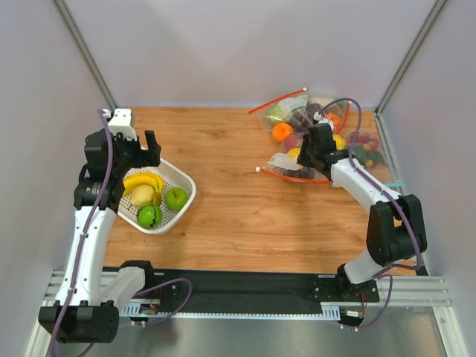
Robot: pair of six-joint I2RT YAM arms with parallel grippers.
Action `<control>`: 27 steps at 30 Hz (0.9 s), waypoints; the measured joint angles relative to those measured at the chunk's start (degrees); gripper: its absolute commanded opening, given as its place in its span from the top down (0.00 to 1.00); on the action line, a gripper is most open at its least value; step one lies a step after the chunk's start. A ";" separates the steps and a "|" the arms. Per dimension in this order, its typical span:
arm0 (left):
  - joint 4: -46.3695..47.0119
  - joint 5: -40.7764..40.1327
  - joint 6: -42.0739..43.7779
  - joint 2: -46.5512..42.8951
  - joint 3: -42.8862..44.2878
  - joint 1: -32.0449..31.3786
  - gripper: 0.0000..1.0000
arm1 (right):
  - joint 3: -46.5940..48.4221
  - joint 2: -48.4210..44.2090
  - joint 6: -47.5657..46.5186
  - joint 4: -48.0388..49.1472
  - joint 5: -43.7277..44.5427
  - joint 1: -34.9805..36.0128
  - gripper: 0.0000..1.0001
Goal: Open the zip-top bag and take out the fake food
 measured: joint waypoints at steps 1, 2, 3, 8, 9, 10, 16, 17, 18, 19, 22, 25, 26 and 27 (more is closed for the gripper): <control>0.09 0.00 0.02 -0.13 -0.02 0.00 0.02 | 0.74 0.31 -0.22 0.37 -0.09 0.02 0.91; 0.17 0.09 0.11 -0.28 -0.13 0.00 0.03 | 1.33 0.57 -0.48 0.68 -0.31 0.00 0.94; 0.20 0.20 0.26 -0.42 -0.22 0.00 0.03 | 1.66 0.66 -0.57 0.87 -0.39 -0.04 1.00; 0.66 1.18 0.79 -1.14 -0.92 0.00 0.04 | 2.12 0.68 -0.74 0.87 -1.22 -0.04 1.00; 0.94 1.88 0.76 -1.27 -1.09 -0.02 0.05 | 2.12 0.68 -0.72 0.87 -1.55 -0.04 1.00; 1.49 2.75 0.70 -1.38 -1.33 -0.04 0.06 | 2.12 0.68 -0.68 0.87 -1.92 -0.07 1.00; 4.79 7.39 -1.42 -1.20 -2.91 -6.84 0.08 | 2.10 -0.13 2.38 1.81 -6.03 -0.04 1.00; 5.73 8.13 -2.38 -0.90 -3.23 -9.40 0.09 | 1.97 -0.52 3.21 2.38 -6.69 0.07 1.00; 6.62 8.81 -3.56 -0.57 -3.58 -11.72 0.09 | 1.79 -0.92 4.02 3.02 -7.21 0.22 1.00; 7.93 9.51 -4.85 -0.22 -4.15 -13.60 0.09 | 1.49 -1.42 4.90 3.74 -7.63 0.46 1.00; 15.13 10.78 -11.17 1.01 -8.61 -19.15 0.09 | 0.55 -2.58 7.41 5.33 -8.52 1.57 1.00; 21.90 10.45 -17.03 3.85 -13.14 -23.54 0.08 | -0.48 -3.30 9.92 7.21 -9.73 2.86 1.00; 24.24 10.21 -19.54 5.95 -14.27 -25.16 0.08 | -0.96 -3.54 10.78 7.82 -10.14 3.28 1.00; 25.97 10.03 -21.22 7.63 -14.80 -26.14 0.08 | -1.51 -3.85 11.61 8.59 -10.58 3.65 1.00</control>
